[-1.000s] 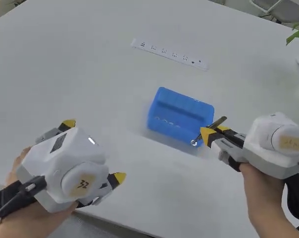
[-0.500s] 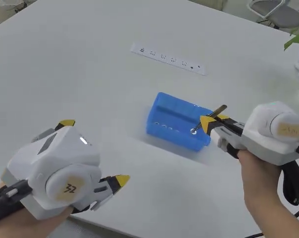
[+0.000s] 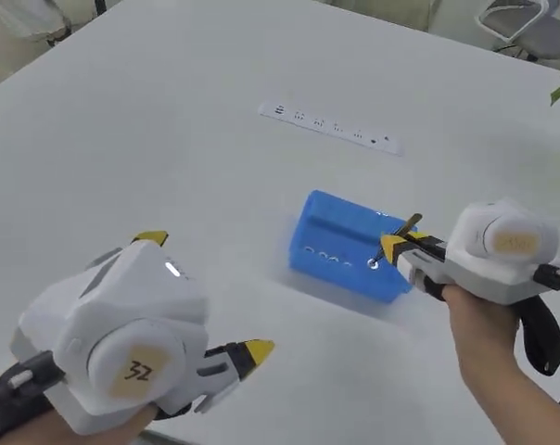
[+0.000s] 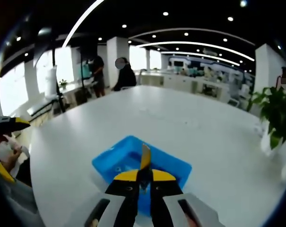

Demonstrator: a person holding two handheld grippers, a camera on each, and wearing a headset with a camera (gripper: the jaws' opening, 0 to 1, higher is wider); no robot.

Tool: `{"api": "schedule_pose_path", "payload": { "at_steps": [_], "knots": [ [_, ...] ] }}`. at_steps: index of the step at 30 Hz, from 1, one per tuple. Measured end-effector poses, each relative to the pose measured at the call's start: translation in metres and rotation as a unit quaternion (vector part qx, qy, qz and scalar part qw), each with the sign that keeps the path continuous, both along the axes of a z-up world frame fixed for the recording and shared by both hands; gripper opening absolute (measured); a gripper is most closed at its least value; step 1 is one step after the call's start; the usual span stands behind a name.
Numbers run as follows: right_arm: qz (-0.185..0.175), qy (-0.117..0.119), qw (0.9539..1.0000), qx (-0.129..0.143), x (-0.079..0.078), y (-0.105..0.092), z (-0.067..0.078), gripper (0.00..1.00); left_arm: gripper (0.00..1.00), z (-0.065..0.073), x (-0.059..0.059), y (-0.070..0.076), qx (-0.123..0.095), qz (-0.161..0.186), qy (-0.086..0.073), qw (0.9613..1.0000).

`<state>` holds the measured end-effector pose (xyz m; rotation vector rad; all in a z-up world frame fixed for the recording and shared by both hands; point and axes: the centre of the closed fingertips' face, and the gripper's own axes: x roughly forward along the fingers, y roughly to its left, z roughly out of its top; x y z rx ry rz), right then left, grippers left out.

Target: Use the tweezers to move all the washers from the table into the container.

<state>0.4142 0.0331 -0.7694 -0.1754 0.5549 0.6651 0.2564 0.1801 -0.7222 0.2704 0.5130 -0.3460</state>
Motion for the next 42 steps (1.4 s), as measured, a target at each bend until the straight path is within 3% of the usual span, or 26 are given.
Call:
{"api": "schedule_pose_path", "payload": {
  "at_steps": [9,22,27,31,33,37,42],
  "knots": [
    [0.008,0.016,0.9998,-0.009,0.004,0.003,-0.018,0.05,0.86,0.015,0.005,0.001,0.025,-0.019,-0.015,0.9994],
    [0.011,0.025,0.9995,-0.019,0.012,0.003,-0.035,0.05,0.77,0.034,0.013,-0.009,-0.003,-0.026,-0.031,0.9992],
    [0.008,0.027,0.9995,-0.014,0.014,0.001,-0.034,0.05,0.57,0.041,0.015,-0.017,-0.024,-0.044,-0.026,0.9984],
    [0.008,0.010,0.9999,-0.008,0.014,-0.002,-0.021,0.05,0.51,0.052,0.018,-0.023,-0.037,-0.061,-0.028,0.9971],
    [0.008,-0.002,1.0000,0.000,0.009,-0.002,-0.006,0.05,0.46,0.057,0.020,-0.027,-0.041,-0.071,-0.029,0.9962],
    [0.023,-0.027,0.9993,0.008,-0.005,0.000,0.020,0.05,0.37,0.069,0.028,-0.038,-0.026,-0.102,-0.045,0.9935],
    [0.054,-0.060,0.9967,0.006,-0.031,0.005,0.047,0.05,0.37,0.078,0.033,-0.068,-0.054,-0.165,-0.029,0.9844]
  ]
}}
